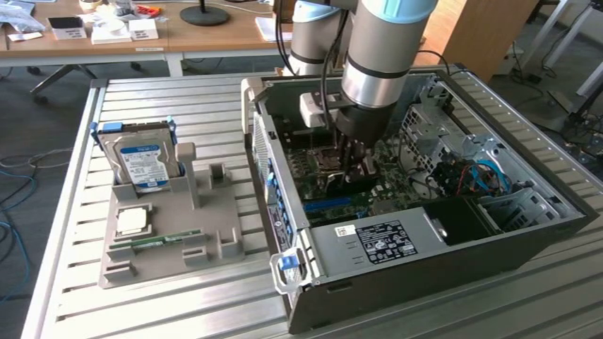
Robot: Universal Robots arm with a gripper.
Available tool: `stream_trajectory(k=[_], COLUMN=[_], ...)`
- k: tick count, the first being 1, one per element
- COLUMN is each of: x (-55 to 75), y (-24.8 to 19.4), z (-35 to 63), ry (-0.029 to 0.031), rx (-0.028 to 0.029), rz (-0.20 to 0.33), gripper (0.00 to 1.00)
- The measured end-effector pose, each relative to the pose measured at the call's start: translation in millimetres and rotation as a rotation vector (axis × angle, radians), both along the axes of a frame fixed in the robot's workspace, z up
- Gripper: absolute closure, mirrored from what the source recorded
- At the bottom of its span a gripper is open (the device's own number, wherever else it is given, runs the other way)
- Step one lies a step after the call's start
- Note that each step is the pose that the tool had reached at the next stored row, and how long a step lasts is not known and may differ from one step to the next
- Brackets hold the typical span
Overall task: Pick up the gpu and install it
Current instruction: 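Insert the gpu into the slot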
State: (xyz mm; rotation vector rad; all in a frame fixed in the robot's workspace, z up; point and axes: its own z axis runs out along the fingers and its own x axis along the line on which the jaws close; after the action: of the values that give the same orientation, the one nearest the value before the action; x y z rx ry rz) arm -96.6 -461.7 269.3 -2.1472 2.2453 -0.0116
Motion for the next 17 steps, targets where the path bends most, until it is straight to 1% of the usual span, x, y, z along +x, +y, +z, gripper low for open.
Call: stream_trajectory(k=[17], x=[-1.0], y=[0.0], z=[-5.4], ry=[0.0000], rx=[-0.0001], rz=[0.000], gripper=[0.73])
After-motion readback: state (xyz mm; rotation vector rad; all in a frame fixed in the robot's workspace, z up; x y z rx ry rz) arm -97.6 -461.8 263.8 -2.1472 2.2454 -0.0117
